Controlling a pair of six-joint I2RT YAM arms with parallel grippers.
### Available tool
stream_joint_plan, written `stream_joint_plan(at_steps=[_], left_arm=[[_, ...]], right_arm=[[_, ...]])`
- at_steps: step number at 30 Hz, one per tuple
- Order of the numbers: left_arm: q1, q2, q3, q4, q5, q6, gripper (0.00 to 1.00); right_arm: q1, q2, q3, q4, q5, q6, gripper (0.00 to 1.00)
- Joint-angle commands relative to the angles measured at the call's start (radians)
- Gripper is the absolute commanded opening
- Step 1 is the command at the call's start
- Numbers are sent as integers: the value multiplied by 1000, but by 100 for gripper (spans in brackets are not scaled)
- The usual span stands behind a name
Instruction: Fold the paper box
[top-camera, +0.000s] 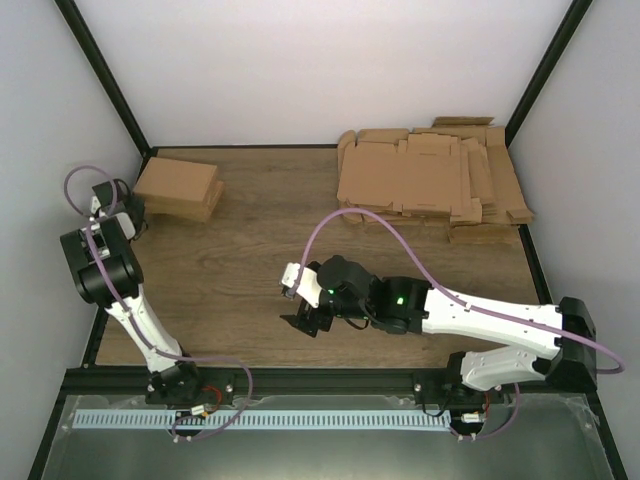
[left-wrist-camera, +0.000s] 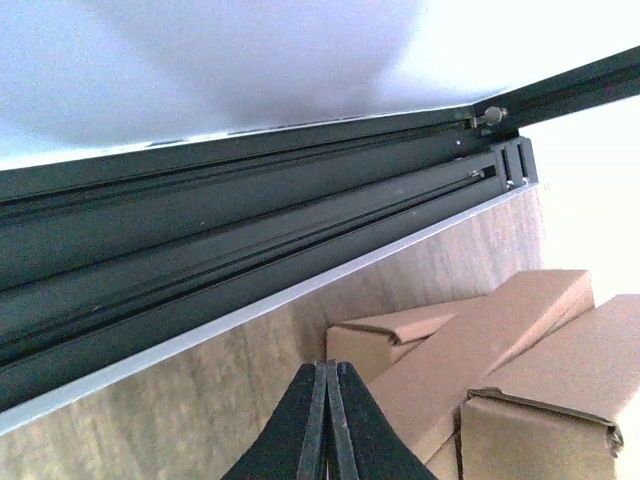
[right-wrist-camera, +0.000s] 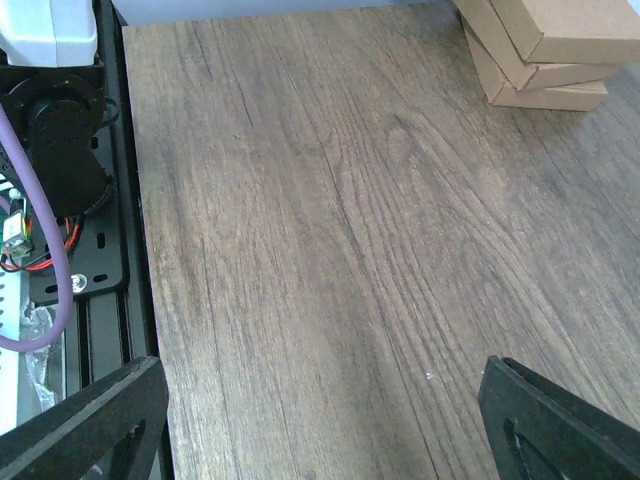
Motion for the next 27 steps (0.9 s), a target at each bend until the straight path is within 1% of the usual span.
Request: stream_joint_plan(at_steps=[1, 4, 12, 16, 19, 22, 27], left_arm=[[-5, 53, 78, 23, 24, 8, 4], [-5, 90, 126, 8, 41, 3, 4], [-14, 137, 193, 7, 62, 5, 4], [-17, 161, 222, 16, 96, 9, 4], [-23, 161, 251, -35, 98, 17, 4], [-23, 111, 201, -73, 90, 15, 4], [-23, -72, 1, -110, 69, -5, 4]], right_arm=[[-3, 17, 62, -12, 15, 1, 88], [-3, 24, 68, -15, 21, -2, 88], [-3, 35, 77, -22, 34, 3, 88], [-4, 30, 68, -17, 54, 9, 88], [-9, 24, 48, 0, 69, 11, 89], [-37, 17, 37, 17, 63, 13, 88], [-142, -12, 25, 67, 14, 45, 89]])
